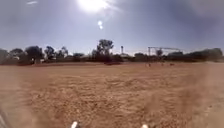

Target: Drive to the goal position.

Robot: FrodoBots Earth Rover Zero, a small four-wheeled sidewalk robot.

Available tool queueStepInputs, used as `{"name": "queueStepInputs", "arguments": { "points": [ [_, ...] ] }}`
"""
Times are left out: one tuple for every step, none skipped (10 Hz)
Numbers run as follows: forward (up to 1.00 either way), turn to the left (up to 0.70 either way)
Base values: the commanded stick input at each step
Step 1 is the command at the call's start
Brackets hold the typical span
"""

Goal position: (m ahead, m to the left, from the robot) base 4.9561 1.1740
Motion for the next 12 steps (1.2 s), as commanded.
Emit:
{"name": "queueStepInputs", "arguments": {
  "points": [
    [0.45, 0.0],
    [0.45, 0.0],
    [0.45, 0.0],
    [0.45, 0.0],
    [0.45, 0.0],
    [0.45, 0.0],
    [0.45, 0.0],
    [0.45, 0.0],
    [0.45, 0.0],
    [0.45, 0.0],
    [0.45, 0.0],
    [0.45, 0.0]
  ]
}}
